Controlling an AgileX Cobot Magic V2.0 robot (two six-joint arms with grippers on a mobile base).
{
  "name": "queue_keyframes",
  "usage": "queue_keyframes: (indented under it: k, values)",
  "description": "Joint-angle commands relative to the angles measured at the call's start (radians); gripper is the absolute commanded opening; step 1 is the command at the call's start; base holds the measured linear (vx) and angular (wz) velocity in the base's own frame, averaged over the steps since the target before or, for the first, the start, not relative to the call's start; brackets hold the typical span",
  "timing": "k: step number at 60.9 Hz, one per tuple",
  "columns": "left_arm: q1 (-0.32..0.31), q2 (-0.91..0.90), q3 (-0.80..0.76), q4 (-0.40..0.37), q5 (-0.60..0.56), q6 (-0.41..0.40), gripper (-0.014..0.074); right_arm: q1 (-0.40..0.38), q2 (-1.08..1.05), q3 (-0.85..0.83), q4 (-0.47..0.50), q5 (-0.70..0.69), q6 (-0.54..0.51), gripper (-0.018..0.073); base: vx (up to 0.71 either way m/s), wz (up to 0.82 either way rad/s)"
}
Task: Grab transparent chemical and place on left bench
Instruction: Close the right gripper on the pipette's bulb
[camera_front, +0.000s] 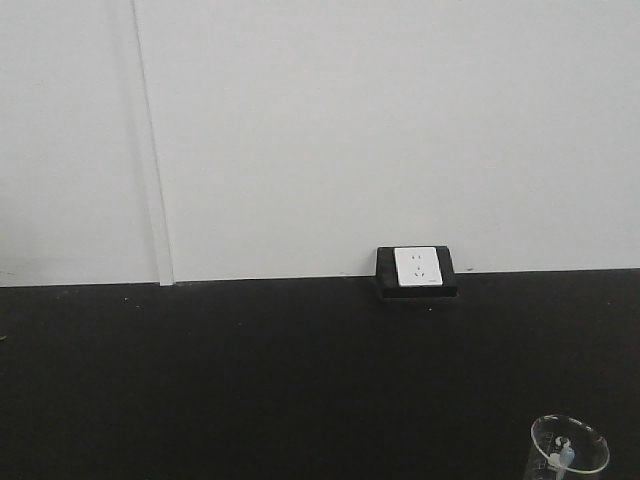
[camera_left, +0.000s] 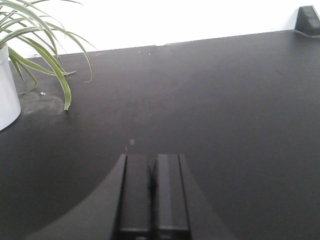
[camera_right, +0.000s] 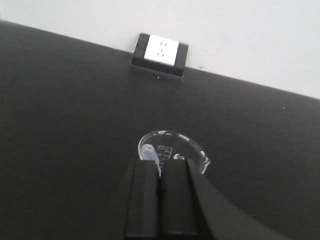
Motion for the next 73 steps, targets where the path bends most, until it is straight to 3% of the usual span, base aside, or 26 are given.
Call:
queue_keyframes:
  k: [1, 7, 13, 17, 26, 35, 65, 73]
  values:
    - [-0.002, -0.019, 0.016, -0.001, -0.078, -0.008, -0.0003, -0.009, 0.076, -0.036, 0.008, -0.159, 0.003, 0.0146, 0.0, 0.0]
    - [-0.002, -0.019, 0.016, -0.001, -0.078, -0.008, -0.0003, -0.009, 0.152, -0.036, 0.019, -0.221, 0.016, 0.0216, 0.0, 0.0]
    - [-0.002, -0.019, 0.016, -0.001, -0.078, -0.008, -0.0003, -0.009, 0.215, -0.036, 0.104, -0.283, 0.075, 0.0312, 0.0, 0.0]
    - [-0.002, -0.019, 0.016, -0.001, -0.078, -0.008, -0.0003, -0.009, 0.257, -0.036, 0.14, -0.33, 0.071, 0.0383, 0.0, 0.0]
    - [-0.002, -0.019, 0.016, -0.001, -0.078, -0.008, -0.0003, -0.009, 0.342, -0.036, 0.127, -0.452, 0.026, 0.0488, 0.0, 0.0]
    - [-0.002, -0.019, 0.016, -0.001, -0.078, -0.008, -0.0003, -0.009, 0.432, -0.037, 0.076, -0.556, -0.007, 0.0502, 0.0, 0.0]
    - [-0.002, -0.019, 0.016, -0.001, -0.078, -0.008, -0.0003, -0.009, 0.707, -0.039, 0.107, -0.881, -0.011, 0.0502, 0.0, 0.0]
    - [-0.002, -0.019, 0.016, -0.001, -0.078, -0.008, -0.0003, -0.009, 0.759, -0.057, 0.107, -0.906, -0.009, 0.0502, 0.0, 0.0]
